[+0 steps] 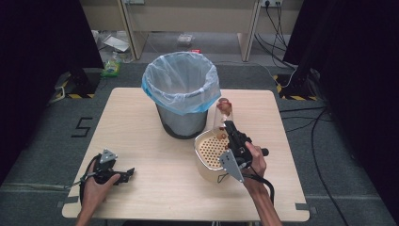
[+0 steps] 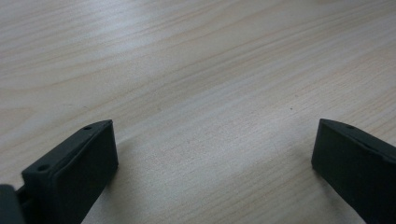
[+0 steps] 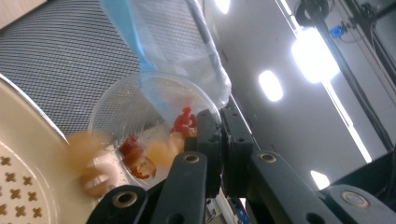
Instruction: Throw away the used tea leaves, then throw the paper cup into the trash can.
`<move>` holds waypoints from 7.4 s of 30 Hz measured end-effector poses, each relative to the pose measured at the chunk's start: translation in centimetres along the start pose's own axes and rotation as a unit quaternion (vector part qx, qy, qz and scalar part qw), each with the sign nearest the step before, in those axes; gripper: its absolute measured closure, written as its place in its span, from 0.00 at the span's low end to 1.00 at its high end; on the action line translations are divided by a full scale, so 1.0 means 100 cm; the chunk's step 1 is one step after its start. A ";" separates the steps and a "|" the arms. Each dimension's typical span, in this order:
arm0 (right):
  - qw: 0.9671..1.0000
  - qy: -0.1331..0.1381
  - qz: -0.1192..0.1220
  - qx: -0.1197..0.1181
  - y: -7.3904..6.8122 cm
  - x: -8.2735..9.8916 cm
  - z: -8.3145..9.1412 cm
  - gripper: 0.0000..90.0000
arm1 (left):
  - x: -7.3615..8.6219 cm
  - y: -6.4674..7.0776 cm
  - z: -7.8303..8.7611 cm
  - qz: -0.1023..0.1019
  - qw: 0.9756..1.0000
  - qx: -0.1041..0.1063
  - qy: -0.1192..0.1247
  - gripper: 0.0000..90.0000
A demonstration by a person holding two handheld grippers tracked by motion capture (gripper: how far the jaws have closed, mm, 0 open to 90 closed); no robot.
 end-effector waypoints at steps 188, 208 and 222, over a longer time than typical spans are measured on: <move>0.838 -0.348 -0.371 -0.197 0.028 0.126 0.006 0.46 | 0.000 0.000 0.000 0.000 1.000 0.000 0.000 0.00; 0.818 -0.402 -0.351 -0.217 -0.035 0.154 0.063 0.40 | 0.001 0.000 0.000 -0.001 1.000 0.000 -0.001 0.00; 0.781 -0.452 -0.332 -0.274 -0.079 0.168 0.097 0.35 | 0.001 0.001 0.001 -0.001 1.000 0.001 -0.001 0.00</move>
Point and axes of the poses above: each handheld gripper's, and its own axes: z roughly backward along the jaws, x roughly out of its underside, y roughly to its right, the point moved 8 cm from there along -z, roughly forward along the jaws, and after that the axes turned 14 degrees about x, right-handed, at the moved point
